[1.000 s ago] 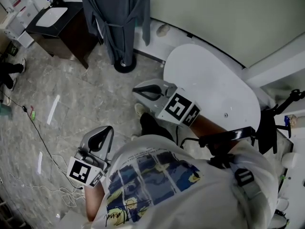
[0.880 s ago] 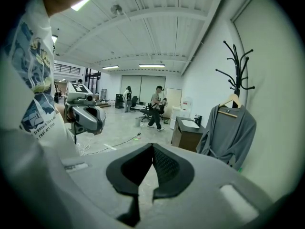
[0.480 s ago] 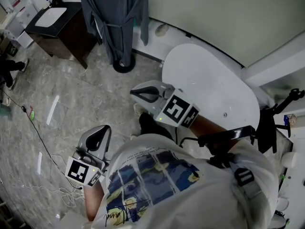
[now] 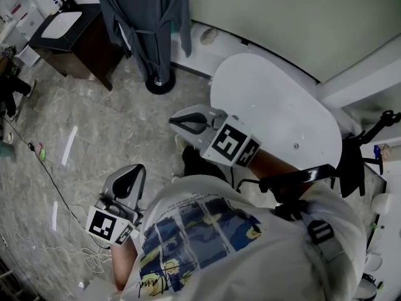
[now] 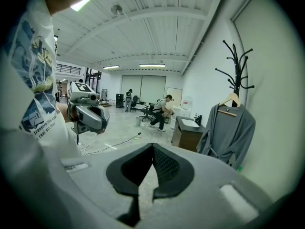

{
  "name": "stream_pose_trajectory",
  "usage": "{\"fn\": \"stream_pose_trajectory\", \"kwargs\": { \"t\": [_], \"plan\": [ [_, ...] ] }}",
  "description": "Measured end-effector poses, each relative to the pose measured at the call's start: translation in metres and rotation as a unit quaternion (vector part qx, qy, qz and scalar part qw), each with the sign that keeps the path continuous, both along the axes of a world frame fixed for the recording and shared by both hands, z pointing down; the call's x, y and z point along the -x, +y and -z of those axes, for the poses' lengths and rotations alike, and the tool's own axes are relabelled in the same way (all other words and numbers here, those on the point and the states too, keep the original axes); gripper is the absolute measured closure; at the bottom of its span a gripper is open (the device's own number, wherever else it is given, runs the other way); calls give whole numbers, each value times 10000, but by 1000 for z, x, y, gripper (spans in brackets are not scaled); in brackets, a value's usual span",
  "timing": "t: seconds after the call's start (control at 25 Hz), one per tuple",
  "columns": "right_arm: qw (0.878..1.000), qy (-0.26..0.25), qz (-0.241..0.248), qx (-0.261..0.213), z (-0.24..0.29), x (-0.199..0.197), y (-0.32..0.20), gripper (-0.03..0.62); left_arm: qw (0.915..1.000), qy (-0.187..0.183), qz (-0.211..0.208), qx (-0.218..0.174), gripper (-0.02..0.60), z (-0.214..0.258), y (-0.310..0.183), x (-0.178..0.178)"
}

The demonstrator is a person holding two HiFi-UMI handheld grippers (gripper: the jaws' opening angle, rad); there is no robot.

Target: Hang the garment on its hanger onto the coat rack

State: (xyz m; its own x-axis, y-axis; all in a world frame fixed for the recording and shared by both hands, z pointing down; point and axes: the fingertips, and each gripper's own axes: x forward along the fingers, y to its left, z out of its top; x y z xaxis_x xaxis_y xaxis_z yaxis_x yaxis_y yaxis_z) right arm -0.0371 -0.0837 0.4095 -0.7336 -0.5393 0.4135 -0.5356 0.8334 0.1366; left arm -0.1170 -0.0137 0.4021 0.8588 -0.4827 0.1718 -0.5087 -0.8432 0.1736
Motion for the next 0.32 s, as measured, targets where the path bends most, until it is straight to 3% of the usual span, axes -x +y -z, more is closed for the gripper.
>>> {"fn": "stream_pose_trajectory", "kwargs": {
  "t": [0.32],
  "plan": [
    [9999, 30, 37, 105, -9, -3, -6, 592, 10000, -18, -7, 60, 580, -5, -6, -4]
  ]
}}
